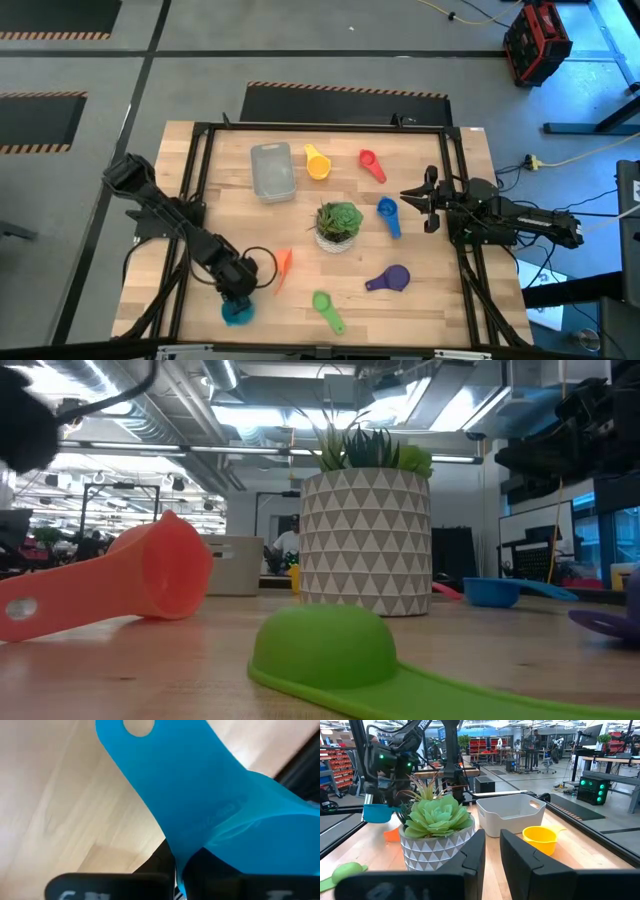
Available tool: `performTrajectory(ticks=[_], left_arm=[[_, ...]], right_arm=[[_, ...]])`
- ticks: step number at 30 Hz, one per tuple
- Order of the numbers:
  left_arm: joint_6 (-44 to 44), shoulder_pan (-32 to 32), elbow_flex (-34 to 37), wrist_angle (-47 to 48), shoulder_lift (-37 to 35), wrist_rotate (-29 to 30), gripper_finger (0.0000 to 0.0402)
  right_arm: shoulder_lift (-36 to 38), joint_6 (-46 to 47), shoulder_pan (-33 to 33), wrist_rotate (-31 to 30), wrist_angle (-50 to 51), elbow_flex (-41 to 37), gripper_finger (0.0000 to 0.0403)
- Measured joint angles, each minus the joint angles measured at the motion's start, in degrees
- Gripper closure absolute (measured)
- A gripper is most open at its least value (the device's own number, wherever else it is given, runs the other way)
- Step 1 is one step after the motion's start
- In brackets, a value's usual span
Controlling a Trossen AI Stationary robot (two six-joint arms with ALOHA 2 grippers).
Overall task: Nest measuring cups in basket
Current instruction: Put the light blue measuring cup into the gray bin
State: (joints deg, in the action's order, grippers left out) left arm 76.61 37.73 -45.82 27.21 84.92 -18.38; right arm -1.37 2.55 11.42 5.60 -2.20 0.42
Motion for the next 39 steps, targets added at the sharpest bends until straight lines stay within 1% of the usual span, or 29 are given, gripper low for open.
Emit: performTrajectory(ticks=[2, 6, 13, 18, 23, 32, 39], left_arm=[[-2.32, -1.47, 0.00, -3.06, -1.40, 2.45, 0.0396], [-5.82, -4.89, 0.00, -5.79, -5.42, 6.76, 0.0395], [-8.35, -12.00, 0.00, -5.63, -14.87, 14.10, 0.0396], [-10.01, -18.63, 0.00, -5.40, -19.34, 16.65, 0.0396], [-14.95, -25.82, 0.00, -5.53, -20.97, 17.48, 0.0396], [-23.13, -37.62, 0.00, -5.52, -21.02, 17.36, 0.0396], [-33.16, -47.64, -1.09, -4.81, -21.00, 13.93, 0.0396]], right_arm=[[0.00, 0.00, 0.00, 0.00, 0.00, 0.00, 0.0339], [0.00, 0.00, -0.02, 0.00, -0.02, 0.00, 0.0339], [-0.02, 0.00, -0.02, 0.00, 0.00, -0.02, 0.0339], [-0.02, 0.01, -0.01, -0.02, 0.01, 0.00, 0.0339], [-0.02, 0.00, -0.02, 0.00, -0.02, 0.00, 0.0339], [-0.01, 0.00, 0.00, 0.00, 0.00, 0.00, 0.0339], [-0.02, 0.15, 0.00, -0.02, 0.00, 0.00, 0.0339]])
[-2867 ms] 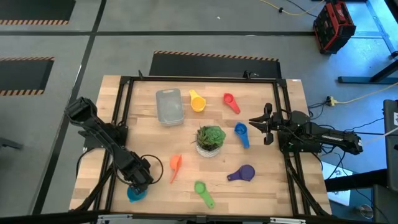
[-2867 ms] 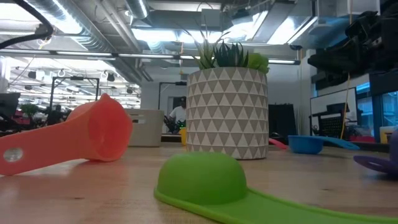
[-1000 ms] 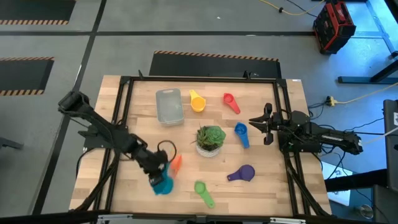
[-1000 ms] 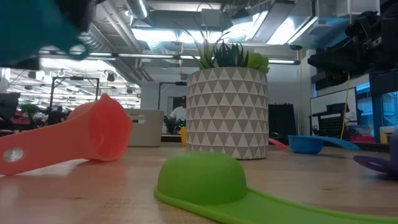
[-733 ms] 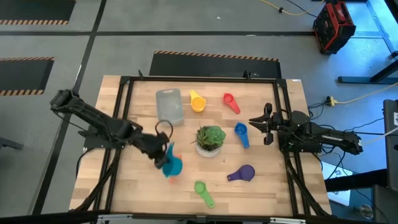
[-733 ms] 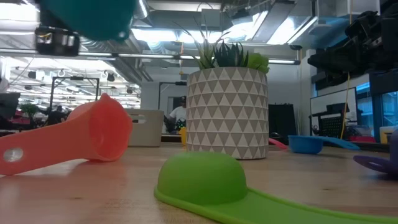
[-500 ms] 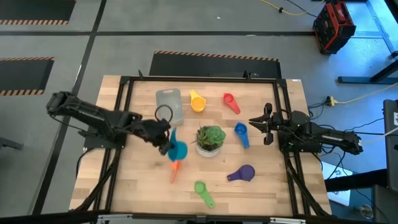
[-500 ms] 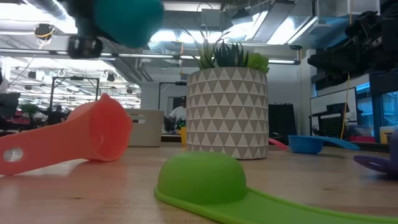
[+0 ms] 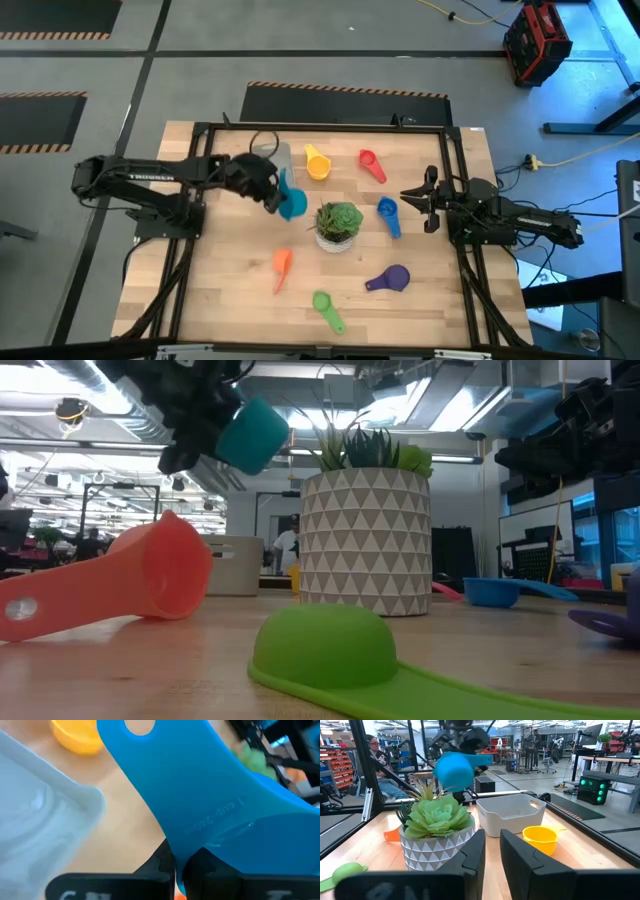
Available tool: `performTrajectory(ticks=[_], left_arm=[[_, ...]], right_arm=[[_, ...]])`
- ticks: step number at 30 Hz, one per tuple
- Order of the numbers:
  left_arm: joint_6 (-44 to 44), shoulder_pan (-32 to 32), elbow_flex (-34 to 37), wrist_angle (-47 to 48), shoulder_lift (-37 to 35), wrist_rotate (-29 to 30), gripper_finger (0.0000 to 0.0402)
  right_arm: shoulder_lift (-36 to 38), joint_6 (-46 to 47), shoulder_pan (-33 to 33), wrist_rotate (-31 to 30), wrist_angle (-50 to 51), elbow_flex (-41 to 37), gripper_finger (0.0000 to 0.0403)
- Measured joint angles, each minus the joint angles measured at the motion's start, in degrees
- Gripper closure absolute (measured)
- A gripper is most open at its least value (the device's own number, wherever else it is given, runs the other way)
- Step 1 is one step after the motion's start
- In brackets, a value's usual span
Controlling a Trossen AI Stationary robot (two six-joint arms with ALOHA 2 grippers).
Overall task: Nest measuring cups in basket
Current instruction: Put the light blue measuring cup into the gray bin
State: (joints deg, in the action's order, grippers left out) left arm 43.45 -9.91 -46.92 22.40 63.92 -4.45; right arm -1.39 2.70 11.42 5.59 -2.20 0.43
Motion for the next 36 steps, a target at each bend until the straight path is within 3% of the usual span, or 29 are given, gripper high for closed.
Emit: performTrajectory(ticks=[10, 20, 36], left_arm=[[-14.78, -10.33, -18.32, 16.45, 2.22, 1.00, 0.0396], [-18.76, -14.33, -35.98, 39.42, 13.39, 4.46, 0.0397], [-25.12, -18.20, -39.58, 49.71, 27.79, 4.97, 0.0397]], right_arm=[[0.00, 0.02, -0.02, 0.00, 0.00, 0.00, 0.0339], [0.01, 0.02, -0.01, 0.01, 0.00, 0.00, 0.0339], [0.01, 0.02, -0.02, 0.00, 0.00, 0.00, 0.0339]])
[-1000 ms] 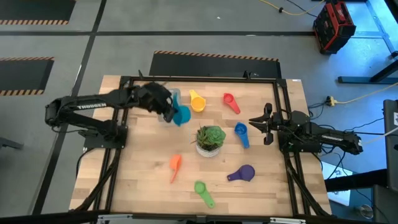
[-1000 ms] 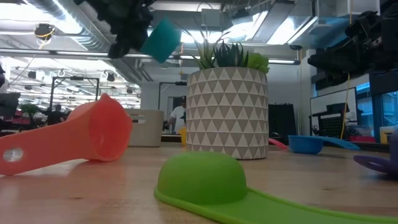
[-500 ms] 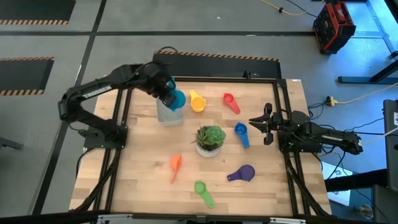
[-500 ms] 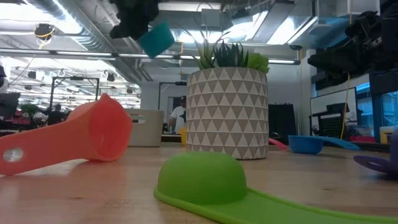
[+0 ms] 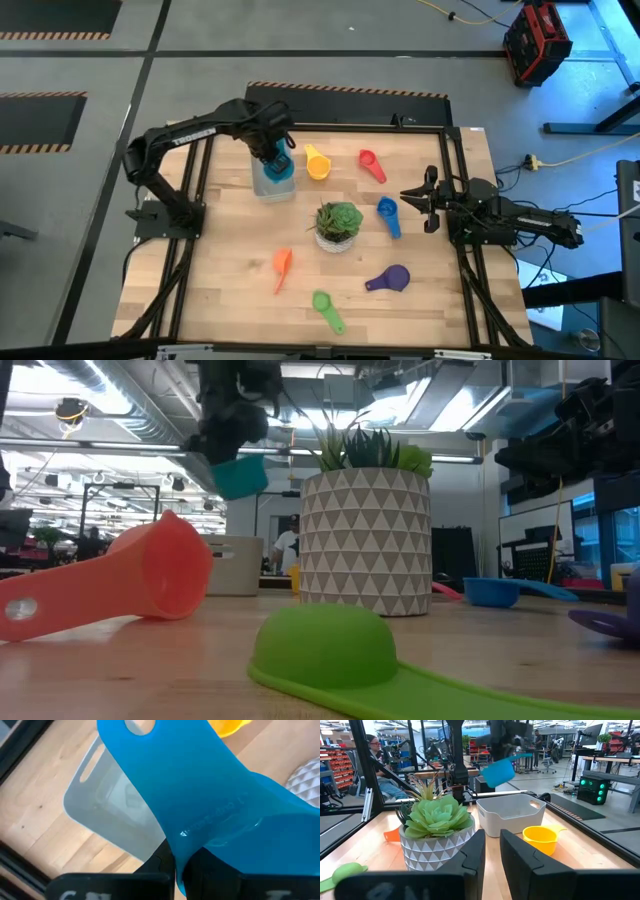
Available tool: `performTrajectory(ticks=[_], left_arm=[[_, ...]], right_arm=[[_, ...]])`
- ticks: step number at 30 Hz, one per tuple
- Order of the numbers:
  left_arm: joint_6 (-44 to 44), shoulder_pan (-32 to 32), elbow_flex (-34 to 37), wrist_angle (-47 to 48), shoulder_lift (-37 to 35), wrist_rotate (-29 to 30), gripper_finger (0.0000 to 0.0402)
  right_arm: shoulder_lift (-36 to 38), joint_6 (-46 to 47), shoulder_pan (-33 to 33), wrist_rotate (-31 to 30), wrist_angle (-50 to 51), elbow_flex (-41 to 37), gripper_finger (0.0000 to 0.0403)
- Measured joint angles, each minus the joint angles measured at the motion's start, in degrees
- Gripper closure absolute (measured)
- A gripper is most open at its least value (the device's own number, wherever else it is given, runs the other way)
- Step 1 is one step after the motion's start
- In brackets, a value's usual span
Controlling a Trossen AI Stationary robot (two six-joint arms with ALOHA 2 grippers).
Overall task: Nest measuring cups in basket
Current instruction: Put the light blue measuring cup into the gray bin
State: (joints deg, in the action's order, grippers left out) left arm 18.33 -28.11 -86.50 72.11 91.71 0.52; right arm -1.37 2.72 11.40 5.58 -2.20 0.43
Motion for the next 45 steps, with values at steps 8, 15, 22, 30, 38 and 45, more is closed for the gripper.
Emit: performTrajectory(ticks=[8, 15, 22, 30, 38, 45], left_arm=[[-2.49, -2.13, 0.04, 0.47, 3.91, 0.30, 0.0397], [-3.87, -2.76, 0.11, 2.87, 7.71, 0.62, 0.0397], [-3.94, -2.76, 0.13, 3.81, 12.20, 1.94, 0.0397], [-4.00, -2.74, 0.15, 3.90, 15.79, 3.27, 0.0397], [-4.00, -2.74, 0.17, 3.88, 18.94, 3.69, 0.0394], [-5.44, -2.74, 0.17, 3.68, 22.65, 3.71, 0.0393]], right_arm=[[0.01, 0.00, 0.01, 0.00, 0.00, 0.00, 0.0339], [0.00, -0.04, 0.01, 0.00, 0.00, 0.00, 0.0339], [0.00, -0.07, 0.02, 0.00, 0.00, 0.00, 0.0339], [0.01, -0.15, 0.00, 0.00, 0.00, 0.00, 0.0339], [0.00, -0.17, 0.01, 0.01, 0.01, 0.00, 0.0339], [0.00, -0.17, 0.00, 0.00, 0.00, 0.00, 0.0339]])
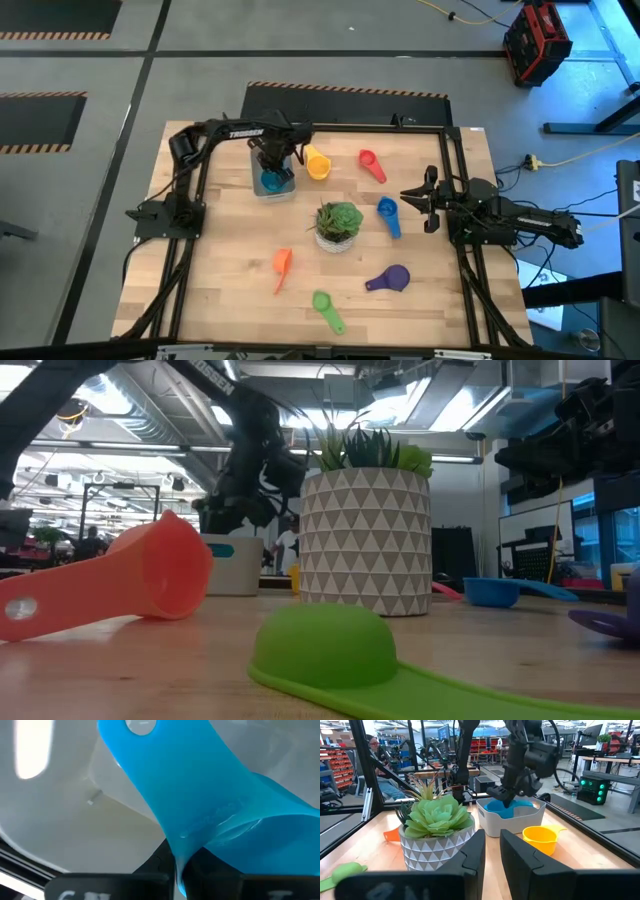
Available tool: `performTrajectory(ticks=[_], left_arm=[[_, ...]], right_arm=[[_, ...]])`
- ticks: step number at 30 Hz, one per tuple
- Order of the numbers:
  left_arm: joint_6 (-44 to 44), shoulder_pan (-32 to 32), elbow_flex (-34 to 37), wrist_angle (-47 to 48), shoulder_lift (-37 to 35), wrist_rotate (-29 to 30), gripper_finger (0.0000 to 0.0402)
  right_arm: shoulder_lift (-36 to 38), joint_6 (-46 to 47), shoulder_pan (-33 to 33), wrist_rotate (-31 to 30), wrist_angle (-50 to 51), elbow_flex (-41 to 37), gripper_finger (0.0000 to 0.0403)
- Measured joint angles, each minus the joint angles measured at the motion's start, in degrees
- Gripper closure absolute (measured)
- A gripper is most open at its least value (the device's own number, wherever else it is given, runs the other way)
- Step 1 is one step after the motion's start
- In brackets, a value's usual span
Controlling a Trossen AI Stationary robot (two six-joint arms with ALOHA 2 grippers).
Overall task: Nest measuring cups in basket
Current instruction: Put the light blue measuring cup into the gray bin, then stack the yellow measuring cup on top of the light blue measuring cup in the gray bin
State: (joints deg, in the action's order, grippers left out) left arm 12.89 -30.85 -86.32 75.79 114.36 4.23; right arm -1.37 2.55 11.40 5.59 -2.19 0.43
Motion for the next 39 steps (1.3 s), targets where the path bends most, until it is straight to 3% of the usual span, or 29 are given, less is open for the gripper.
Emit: performTrajectory(ticks=[17, 31, 39], left_arm=[[0.00, 0.00, 0.00, -0.65, 0.86, 0.37, 0.0364], [0.20, 0.31, 0.00, -1.50, 0.86, 0.39, 0.0287], [0.47, 0.28, 0.00, -1.47, 0.86, 0.41, 0.0275]], right_arm=[[0.00, 0.00, 0.00, 0.00, 0.02, 0.00, 0.0339], [0.00, 0.00, 0.02, 0.00, 0.01, 0.00, 0.0339], [0.00, 0.00, 0.02, 0.00, 0.00, 0.00, 0.0339]])
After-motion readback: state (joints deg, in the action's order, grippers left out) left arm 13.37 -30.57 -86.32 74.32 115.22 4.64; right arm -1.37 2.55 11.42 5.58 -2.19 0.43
